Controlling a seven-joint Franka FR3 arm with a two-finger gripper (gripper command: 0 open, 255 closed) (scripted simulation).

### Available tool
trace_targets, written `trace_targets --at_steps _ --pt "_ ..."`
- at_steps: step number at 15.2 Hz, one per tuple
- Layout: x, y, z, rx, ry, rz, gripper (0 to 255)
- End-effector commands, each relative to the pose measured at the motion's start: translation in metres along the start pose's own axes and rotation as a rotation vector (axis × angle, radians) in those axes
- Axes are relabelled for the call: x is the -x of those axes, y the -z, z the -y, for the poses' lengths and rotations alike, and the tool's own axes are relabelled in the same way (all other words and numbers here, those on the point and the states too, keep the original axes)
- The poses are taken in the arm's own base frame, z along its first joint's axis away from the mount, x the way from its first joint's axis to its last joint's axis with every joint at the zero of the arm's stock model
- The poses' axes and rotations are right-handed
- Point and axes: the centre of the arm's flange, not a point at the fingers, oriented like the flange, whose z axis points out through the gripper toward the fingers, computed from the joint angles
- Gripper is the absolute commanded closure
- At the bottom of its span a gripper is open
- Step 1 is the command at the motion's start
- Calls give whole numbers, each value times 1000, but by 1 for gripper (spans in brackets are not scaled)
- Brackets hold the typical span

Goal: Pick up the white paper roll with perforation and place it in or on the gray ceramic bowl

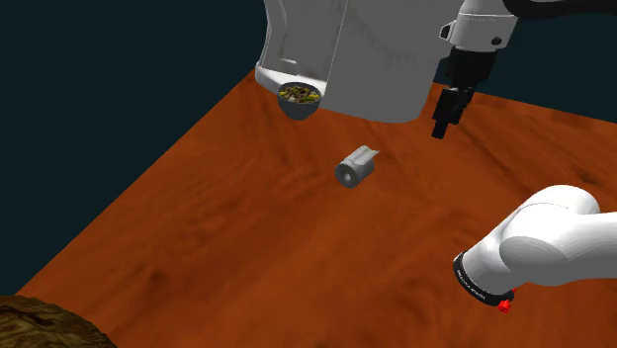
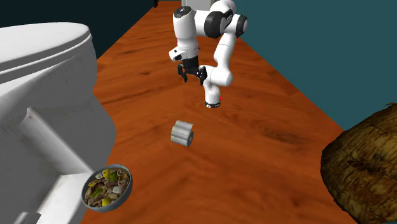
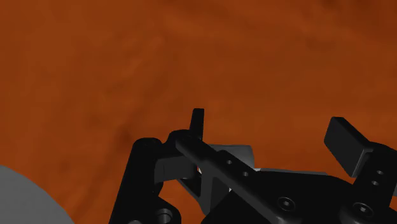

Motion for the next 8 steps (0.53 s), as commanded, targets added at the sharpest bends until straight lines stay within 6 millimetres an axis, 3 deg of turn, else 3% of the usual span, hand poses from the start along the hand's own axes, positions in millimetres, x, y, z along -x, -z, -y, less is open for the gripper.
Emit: trace_targets --at_steps 1,4,8 --pt "0 0 0 0 0 0 0" --pt "-14 -27 57 256 157 -68 0" --pt "-22 -84 122 598 367 -158 0"
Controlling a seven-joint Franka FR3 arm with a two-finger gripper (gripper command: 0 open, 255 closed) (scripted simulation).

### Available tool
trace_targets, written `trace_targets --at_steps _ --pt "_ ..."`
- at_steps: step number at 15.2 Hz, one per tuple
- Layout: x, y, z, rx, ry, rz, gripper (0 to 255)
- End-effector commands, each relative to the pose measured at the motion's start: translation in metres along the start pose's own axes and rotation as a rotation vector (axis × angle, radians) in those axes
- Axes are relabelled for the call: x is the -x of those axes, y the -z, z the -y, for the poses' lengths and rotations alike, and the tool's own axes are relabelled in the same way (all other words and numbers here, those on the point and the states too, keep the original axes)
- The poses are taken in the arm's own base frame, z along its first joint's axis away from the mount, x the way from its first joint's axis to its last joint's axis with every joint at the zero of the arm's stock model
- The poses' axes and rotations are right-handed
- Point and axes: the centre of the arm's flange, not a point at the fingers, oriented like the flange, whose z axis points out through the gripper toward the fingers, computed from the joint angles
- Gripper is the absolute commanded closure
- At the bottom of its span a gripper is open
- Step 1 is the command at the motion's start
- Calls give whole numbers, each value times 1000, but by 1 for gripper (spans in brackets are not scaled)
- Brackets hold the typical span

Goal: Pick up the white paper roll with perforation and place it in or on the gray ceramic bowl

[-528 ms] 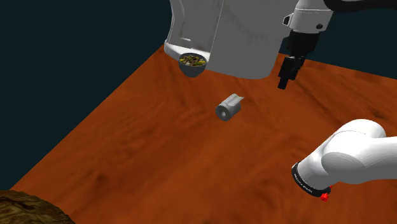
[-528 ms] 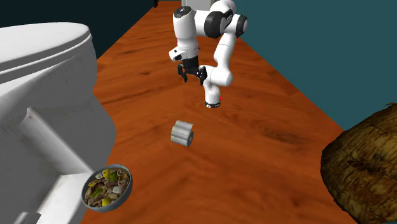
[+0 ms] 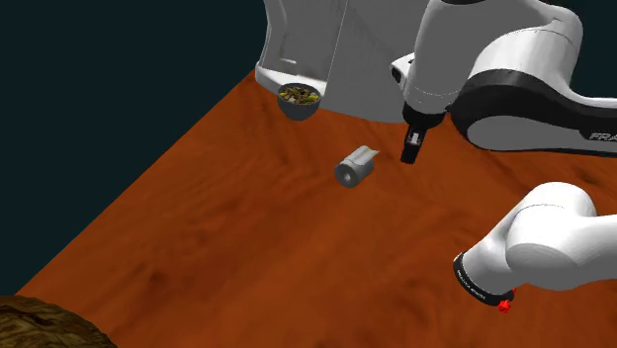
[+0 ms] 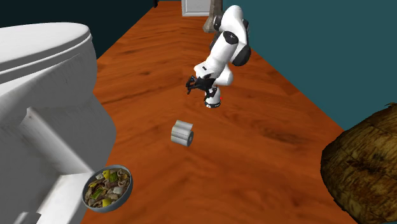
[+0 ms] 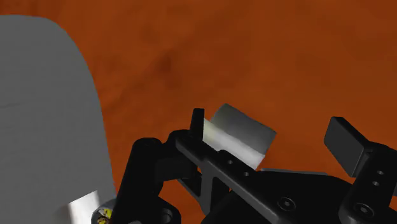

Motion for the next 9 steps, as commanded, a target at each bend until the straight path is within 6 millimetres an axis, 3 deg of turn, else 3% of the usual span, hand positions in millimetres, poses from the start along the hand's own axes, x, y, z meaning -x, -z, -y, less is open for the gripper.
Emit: trace_targets --at_steps 1,5,9 --pt "-10 -17 42 178 111 -53 0" --pt "-21 -69 111 520 320 -143 0" --pt "-25 -140 159 863 528 -234 0"
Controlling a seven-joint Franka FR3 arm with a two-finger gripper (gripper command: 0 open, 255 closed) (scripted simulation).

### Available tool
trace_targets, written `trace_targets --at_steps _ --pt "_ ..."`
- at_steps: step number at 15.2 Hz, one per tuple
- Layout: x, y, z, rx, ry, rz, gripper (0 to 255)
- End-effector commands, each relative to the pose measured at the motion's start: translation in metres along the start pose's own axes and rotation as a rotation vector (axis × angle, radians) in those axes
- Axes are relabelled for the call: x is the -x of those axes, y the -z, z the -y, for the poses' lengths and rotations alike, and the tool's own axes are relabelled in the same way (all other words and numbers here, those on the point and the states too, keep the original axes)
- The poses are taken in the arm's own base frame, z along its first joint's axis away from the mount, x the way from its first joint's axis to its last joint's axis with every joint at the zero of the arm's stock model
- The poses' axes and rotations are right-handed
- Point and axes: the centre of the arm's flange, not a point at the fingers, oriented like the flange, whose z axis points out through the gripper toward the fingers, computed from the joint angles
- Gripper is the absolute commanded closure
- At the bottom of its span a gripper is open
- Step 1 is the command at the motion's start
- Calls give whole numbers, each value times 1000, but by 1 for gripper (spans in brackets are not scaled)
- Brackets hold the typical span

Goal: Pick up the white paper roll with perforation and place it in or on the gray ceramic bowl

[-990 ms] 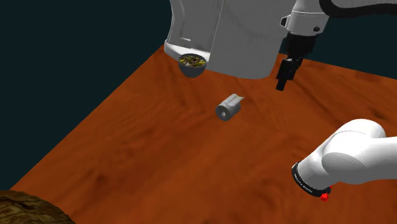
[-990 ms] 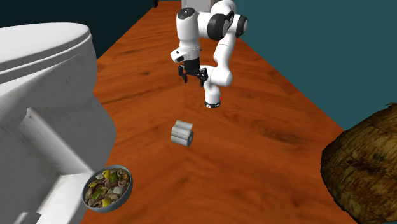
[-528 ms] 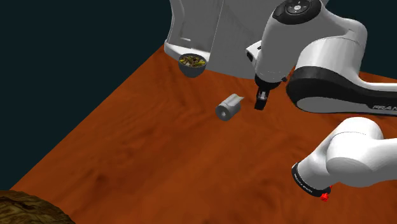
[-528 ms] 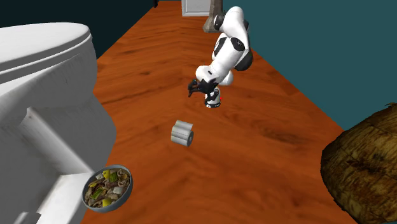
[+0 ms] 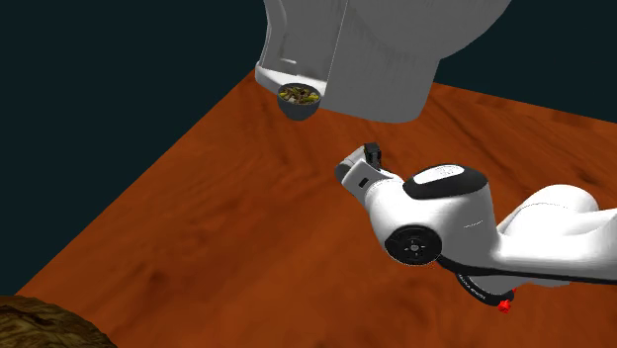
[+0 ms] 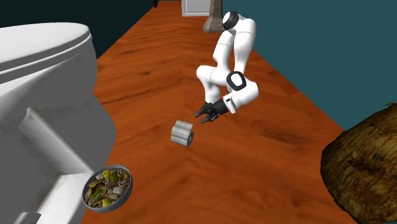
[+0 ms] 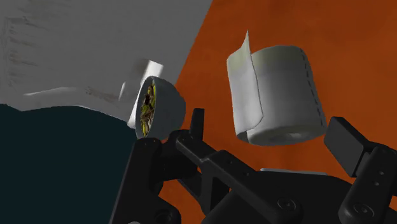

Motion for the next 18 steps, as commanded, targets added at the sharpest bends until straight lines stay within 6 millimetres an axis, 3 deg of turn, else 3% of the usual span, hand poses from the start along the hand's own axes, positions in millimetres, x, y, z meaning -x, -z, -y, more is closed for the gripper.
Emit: trace_targets --at_steps 1,8,16,17,18 --pt "-5 -10 28 119 81 -45 0" --pt "-7 -50 23 119 81 -45 0" --pt "-7 -50 24 119 81 -45 0" --pt "-7 -50 24 119 81 -45 255" --pt "-7 -50 24 119 81 -45 255"
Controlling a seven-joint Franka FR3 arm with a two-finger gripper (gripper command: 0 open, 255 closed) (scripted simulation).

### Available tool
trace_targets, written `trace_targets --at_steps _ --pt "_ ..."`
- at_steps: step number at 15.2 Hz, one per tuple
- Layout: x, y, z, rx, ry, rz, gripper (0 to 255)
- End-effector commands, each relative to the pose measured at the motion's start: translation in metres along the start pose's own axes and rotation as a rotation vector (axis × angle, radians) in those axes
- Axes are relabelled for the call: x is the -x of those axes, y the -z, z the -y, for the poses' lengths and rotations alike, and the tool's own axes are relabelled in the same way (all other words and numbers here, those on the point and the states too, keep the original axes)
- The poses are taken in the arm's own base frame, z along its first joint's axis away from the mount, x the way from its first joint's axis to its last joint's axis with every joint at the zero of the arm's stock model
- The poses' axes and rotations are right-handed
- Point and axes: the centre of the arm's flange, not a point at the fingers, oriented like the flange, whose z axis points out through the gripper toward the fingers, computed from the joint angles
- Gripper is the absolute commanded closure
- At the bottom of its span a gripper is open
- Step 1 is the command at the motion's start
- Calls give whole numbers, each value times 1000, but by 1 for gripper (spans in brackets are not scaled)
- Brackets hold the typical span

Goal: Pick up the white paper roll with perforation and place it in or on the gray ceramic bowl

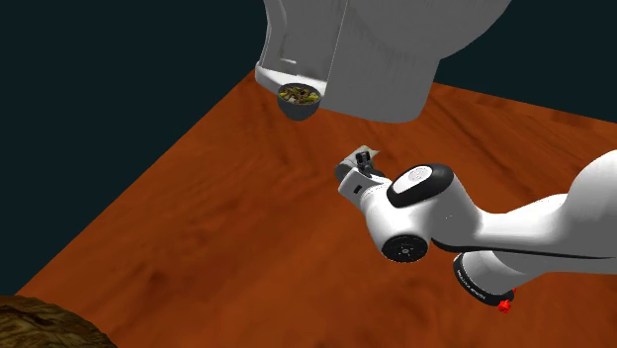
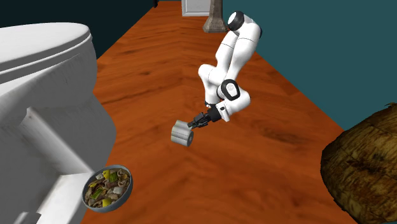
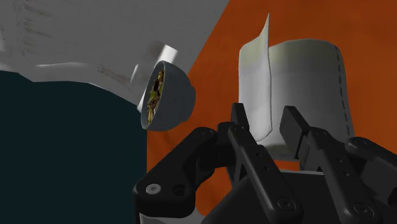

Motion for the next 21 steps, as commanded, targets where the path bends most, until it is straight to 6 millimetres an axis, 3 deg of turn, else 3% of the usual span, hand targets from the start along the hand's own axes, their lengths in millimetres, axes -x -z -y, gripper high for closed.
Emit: trace_targets --at_steps 1,8,21 --pt "0 0 0 0 0 0 255" --pt "0 0 0 0 0 0 255" --pt "25 23 -60 0 0 0 255"
